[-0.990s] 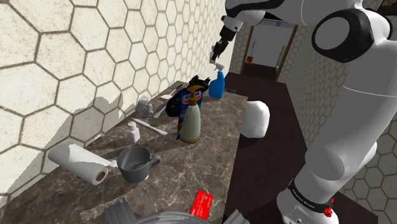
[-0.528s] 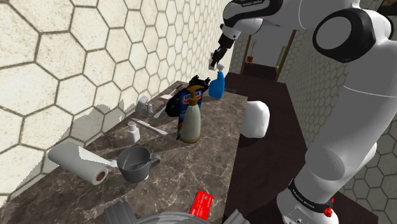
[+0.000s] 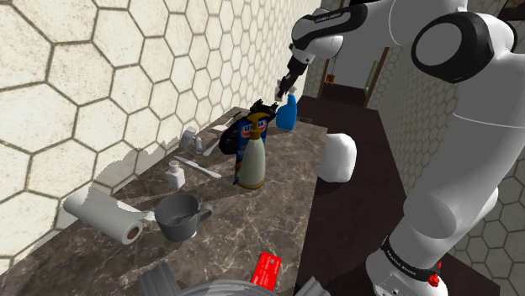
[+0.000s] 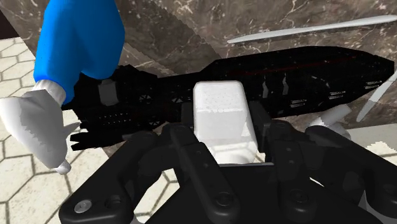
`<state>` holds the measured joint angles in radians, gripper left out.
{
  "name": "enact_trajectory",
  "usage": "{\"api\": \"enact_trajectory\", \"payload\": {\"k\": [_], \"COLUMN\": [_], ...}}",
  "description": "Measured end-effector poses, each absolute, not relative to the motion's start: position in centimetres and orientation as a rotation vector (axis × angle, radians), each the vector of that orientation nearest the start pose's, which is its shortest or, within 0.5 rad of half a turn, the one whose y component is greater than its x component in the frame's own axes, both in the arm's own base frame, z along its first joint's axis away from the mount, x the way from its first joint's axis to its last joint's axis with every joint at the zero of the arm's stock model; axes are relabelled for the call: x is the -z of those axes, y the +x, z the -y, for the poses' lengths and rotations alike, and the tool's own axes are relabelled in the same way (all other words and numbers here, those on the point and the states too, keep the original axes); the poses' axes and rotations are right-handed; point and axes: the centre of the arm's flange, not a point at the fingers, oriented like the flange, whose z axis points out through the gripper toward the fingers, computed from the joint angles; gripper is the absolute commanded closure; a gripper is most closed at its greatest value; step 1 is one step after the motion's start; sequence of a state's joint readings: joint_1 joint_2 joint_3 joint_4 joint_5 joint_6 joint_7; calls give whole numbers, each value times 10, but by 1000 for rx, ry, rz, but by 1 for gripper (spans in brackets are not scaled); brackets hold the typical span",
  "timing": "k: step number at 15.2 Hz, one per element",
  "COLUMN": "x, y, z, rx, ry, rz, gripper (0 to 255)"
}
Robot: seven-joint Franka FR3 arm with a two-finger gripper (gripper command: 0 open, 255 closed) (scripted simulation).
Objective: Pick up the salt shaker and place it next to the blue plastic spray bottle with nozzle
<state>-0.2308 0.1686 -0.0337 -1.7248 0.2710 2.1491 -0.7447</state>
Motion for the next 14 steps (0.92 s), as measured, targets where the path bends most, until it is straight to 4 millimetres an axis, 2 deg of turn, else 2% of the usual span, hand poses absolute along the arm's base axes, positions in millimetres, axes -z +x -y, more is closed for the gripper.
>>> {"api": "enact_trajectory", "payload": {"k": [14], "x": [-434], "y": [619], "z": [154], "rx": [514], "ry": [-2963], "rz": [542], "gripper": [255]}}
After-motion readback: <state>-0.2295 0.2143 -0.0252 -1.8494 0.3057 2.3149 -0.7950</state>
